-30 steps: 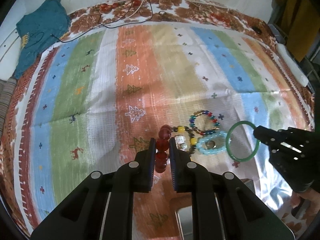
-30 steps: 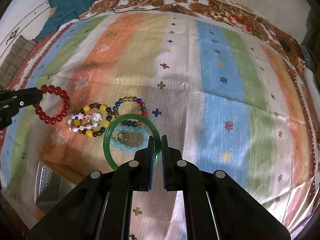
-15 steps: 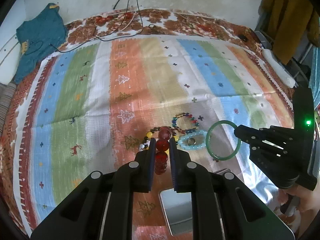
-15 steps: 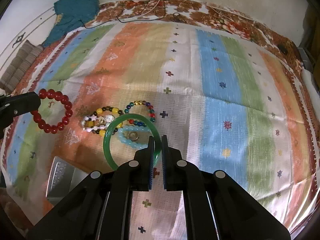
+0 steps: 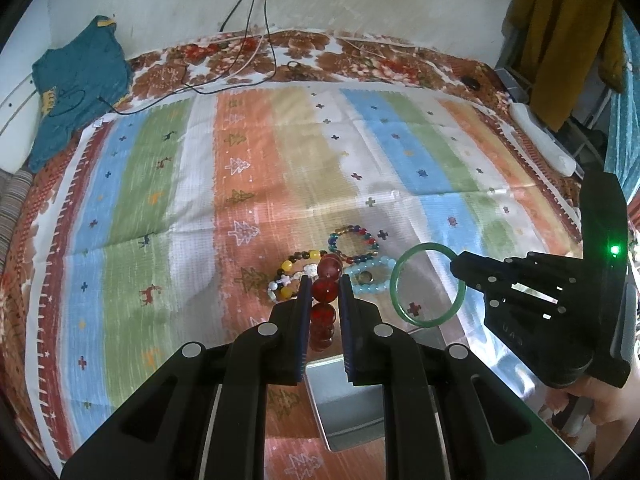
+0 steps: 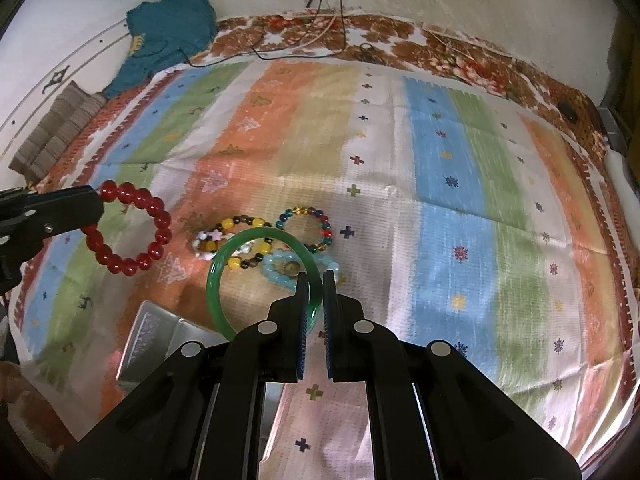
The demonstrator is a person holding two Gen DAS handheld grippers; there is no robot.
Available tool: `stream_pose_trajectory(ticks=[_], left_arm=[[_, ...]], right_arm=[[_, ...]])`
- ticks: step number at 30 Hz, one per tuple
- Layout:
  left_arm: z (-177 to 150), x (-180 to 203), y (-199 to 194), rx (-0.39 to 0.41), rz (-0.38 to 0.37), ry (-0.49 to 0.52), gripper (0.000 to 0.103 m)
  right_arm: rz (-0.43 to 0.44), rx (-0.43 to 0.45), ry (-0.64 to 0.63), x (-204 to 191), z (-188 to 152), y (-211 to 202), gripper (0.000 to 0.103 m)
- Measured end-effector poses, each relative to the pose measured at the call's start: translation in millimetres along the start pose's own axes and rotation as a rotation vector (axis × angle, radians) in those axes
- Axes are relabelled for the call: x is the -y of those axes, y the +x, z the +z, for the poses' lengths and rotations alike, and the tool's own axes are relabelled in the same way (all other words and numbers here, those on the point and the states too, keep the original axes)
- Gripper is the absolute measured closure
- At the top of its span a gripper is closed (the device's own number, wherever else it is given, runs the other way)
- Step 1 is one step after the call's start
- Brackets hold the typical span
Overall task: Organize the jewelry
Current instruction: 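Lift the red bracelet with left tool while right tool carries the jade bangle toward the tin, then lower the red bracelet into the tin and open left tool while right tool releases the bangle there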
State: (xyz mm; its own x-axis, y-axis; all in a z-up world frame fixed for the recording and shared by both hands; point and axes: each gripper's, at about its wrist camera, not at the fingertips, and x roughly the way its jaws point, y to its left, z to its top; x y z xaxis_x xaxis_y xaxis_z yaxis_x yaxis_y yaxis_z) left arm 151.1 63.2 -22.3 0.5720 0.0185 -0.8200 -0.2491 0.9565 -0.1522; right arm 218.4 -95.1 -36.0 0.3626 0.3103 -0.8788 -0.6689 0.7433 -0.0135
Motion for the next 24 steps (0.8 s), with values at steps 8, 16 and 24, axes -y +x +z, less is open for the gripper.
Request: stream_pose_trajectory(ticks=[8,16,24], left_arm=[[-11.7,8.0,-13.0,0.017,-0.013,0.018,0.090],[-26.7,15.9,-25.4,0.030,-0.024,0.035,0.090],[-40.4,21.0,-36.5,0.044,-0.037,0.048,0.090]], right_arm=[[0.011,0.010,-0.004,-5.9,-10.6,-11.2,0.095],[0.025,0.022,-0.010,-12.4,-23.5,-22.9,0.095],[0.032,0.035,-0.027,-21.2,-39.4,-36.4,0.095]])
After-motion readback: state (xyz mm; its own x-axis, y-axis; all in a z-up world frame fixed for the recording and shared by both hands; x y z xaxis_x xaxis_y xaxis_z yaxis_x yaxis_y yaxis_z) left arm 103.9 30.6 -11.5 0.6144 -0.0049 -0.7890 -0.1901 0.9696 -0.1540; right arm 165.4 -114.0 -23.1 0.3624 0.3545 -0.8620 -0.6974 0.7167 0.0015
